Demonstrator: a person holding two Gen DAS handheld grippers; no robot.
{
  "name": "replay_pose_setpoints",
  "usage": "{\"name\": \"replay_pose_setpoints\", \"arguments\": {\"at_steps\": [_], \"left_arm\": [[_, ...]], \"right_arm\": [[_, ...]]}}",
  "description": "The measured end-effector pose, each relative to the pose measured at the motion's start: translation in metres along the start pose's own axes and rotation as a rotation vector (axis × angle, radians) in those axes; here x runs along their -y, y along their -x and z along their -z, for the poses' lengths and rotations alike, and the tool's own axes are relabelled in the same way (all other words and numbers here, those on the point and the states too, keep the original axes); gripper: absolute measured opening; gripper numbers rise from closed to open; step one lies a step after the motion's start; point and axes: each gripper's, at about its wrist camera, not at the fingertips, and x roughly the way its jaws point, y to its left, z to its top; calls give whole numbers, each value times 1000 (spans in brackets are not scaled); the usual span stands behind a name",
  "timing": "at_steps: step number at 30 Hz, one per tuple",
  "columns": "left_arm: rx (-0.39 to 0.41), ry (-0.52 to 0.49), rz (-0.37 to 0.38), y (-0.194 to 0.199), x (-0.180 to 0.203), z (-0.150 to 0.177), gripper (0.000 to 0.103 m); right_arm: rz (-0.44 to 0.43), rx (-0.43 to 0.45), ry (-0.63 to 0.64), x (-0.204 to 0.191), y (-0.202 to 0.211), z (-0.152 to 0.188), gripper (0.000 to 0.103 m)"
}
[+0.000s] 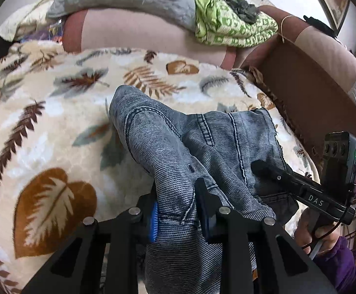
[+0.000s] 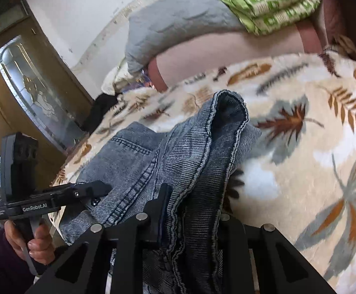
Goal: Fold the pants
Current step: 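Lift the folded jeans with both grippers and carry it across the blanket, then lower the folded jeans onto the blanket and open both grippers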
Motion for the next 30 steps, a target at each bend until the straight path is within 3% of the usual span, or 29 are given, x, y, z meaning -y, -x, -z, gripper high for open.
{"name": "replay_pose_setpoints", "arguments": {"at_steps": [6,9,11,13,14,16,18,22,23,25,30], "left_arm": [[64,-31,-62,14,-7,-19,28],[54,-18,-107,6,-25,-24,28],[2,13,-155,-15,-44,-23,29],[-78,55,-208,-40,-62,-16,34],[-119,83,-234,-51,-71,-10,42],[-113,115,-234,-56,-79,-2,48],[-97,108,-279,-49,-74,-1,56],[-53,39,-389,-24,-52,-2,63],[-29,23,-420,-14,-44,-2,72],[39,0,-484,8,-28,0,80],[204,-84,-590,51,22,1,87]], "right_arm": [[4,83,8,-19,-12,-16,23],[23,55,-25,-22,-39,-19,23],[71,-8,-48,-17,-58,-15,23],[160,-125,-45,-11,-81,-6,29],[207,-161,-38,-8,-87,-2,35],[228,-169,-70,0,-84,0,62],[242,-171,-88,5,-75,-1,73],[258,-104,-67,7,-48,-5,74],[257,-74,-51,7,-38,-5,74],[262,7,-19,2,-12,-5,74],[289,151,30,-10,42,1,74]]}}
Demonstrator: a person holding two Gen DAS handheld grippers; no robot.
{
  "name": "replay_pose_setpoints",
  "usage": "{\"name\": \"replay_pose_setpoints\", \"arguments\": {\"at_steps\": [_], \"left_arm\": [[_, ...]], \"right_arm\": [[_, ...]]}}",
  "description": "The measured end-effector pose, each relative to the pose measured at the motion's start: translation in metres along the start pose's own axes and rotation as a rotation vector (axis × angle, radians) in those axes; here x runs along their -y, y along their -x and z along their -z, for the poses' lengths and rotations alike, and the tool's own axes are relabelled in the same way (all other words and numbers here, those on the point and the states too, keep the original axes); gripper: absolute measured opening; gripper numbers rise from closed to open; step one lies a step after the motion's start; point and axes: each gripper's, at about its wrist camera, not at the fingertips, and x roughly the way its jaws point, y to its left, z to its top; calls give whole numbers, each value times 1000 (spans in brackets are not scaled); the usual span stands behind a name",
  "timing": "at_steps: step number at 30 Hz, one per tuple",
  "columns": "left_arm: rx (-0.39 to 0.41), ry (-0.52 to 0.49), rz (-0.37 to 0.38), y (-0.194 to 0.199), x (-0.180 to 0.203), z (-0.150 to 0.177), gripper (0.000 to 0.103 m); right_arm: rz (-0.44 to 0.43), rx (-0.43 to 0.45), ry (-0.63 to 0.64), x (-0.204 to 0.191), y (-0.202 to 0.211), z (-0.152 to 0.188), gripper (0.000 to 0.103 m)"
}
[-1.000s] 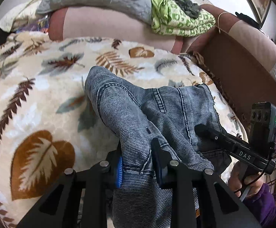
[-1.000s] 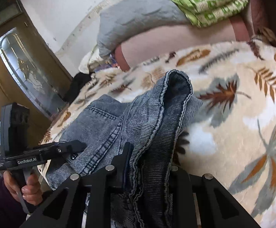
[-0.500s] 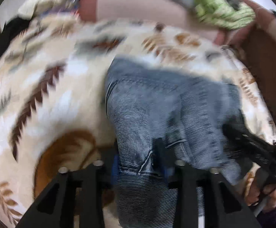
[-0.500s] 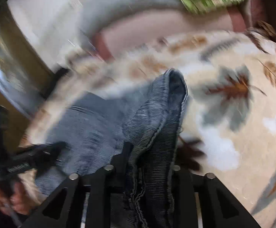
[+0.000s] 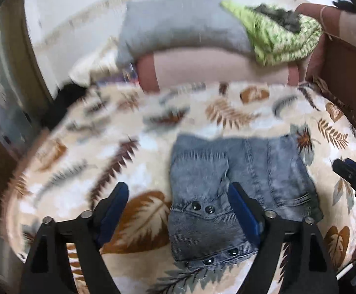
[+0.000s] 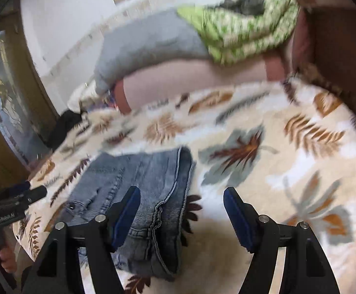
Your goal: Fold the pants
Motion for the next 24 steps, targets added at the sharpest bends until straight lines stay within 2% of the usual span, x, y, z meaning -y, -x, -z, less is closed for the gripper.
{"name": "replay_pose_setpoints", "arguments": {"at_steps": [4,7,9,16,24], "left_arm": [[102,-17,-61,41,17,-5,90],[154,-8,-57,70,22,-6,90],[173,6,-53,83,21,-7,90],[221,36,-77,112,15,-3,90],[238,45,-97,117,2,2,90]], "right_arm": [[55,115,56,-5,43,1,74],[84,190,133,-20,67,2,74],[99,218,141,-26,81,9,75],[122,227,140,-54,108,23,76],[165,191,205,-91,120,17,77]]}}
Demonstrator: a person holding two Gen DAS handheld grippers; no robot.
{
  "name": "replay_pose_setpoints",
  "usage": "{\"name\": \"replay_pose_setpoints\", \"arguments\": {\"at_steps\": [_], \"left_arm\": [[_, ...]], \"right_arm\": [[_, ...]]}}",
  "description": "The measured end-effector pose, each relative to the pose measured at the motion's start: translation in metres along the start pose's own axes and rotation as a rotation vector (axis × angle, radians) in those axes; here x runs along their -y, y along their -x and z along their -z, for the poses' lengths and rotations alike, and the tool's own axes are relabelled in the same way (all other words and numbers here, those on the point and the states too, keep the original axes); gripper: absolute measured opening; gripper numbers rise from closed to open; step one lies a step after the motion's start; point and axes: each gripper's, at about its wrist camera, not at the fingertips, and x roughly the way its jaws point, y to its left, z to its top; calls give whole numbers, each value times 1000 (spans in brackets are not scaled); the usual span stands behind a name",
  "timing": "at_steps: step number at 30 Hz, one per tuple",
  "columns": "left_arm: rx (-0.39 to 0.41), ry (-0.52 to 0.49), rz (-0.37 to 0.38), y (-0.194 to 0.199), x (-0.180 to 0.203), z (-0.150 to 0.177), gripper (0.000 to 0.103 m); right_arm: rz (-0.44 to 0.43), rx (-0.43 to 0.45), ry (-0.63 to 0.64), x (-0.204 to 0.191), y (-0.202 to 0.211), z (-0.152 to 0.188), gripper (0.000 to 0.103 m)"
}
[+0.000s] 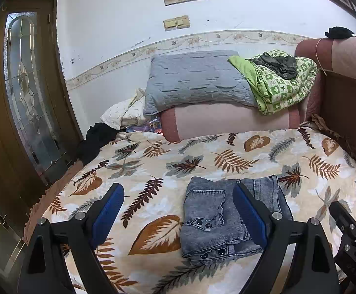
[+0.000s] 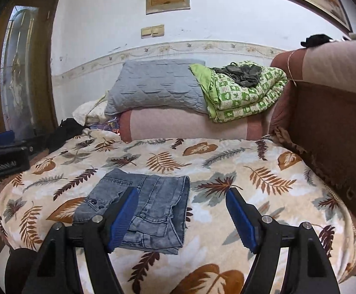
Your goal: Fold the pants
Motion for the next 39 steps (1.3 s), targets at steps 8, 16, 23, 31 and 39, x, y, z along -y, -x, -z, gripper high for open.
{"name": "replay_pose_setpoints", "arguments": {"at_steps": [8,16,23,31,39], "left_arm": [[2,19,13,2,-11,1,90],[-4,3,14,3,-16,3,91],[-13,-8,28,5,-20,6,91],[-34,-4,54,3,-21,9,91],[-37,9,66,1,-23,10,91]], "right_arm": [[34,-14,30,-17,9,-13,77],[35,-17,39,-28,12,-18,78],[43,-9,46,-32,15,-19,78],[40,-16,42,-33,14,-20,78],[44,-16,47,-33,14,-19,78]]}}
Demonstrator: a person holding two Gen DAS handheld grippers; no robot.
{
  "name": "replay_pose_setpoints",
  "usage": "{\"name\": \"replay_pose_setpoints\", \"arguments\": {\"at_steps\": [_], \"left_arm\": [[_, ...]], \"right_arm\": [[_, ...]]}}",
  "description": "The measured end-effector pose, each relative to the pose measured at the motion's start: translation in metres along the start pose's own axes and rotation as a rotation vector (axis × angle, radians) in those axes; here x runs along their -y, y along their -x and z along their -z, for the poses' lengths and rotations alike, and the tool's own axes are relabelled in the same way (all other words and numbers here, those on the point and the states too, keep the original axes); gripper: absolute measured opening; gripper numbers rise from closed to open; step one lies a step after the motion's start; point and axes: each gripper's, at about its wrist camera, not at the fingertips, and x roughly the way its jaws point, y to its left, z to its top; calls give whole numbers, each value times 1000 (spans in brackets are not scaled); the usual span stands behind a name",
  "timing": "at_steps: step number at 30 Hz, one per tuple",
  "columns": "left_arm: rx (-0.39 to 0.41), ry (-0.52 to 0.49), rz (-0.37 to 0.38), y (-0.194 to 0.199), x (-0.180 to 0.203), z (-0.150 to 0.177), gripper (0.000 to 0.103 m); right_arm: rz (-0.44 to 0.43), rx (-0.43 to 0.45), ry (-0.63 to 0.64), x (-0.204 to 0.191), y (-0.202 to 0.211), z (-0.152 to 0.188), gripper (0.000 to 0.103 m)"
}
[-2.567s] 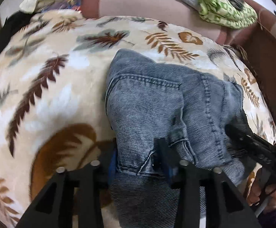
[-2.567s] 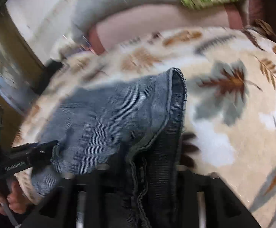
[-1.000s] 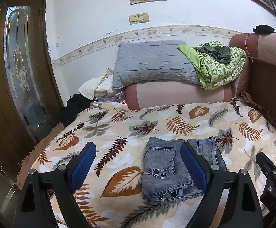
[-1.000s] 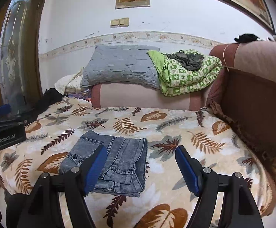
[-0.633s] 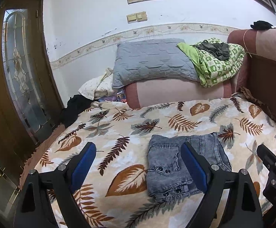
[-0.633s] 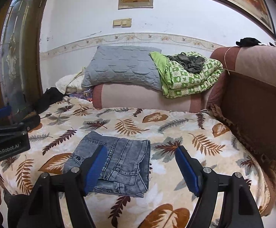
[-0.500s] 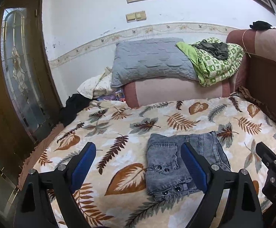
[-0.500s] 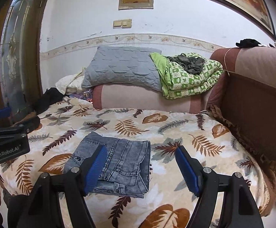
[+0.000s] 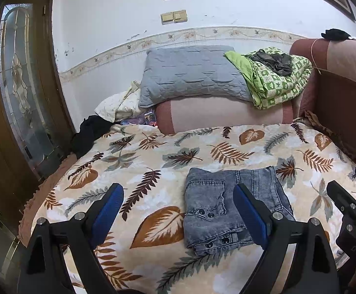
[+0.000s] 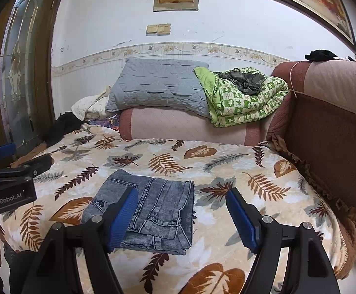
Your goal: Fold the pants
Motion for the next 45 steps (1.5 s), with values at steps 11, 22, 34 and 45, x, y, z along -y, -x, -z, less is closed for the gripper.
{"name": "replay_pose_setpoints", "arguments": {"at_steps": [11,22,34,45], "left_arm": [[-9,14,-16,-2,-6,3,91],[-18,17,-6,-6,-10,6,91],[-39,23,11,-9,-10,6,91],[-66,36,35,-14,-11,10,91]], "right_arm": [[-3,-8,-1,-3,-2,-2,78],[-15,-9,21,-12,-3,-1,78],[-10,-19,14,-11,-5,-1,78],[3,-63,15,-13,-10,-1,78]]}}
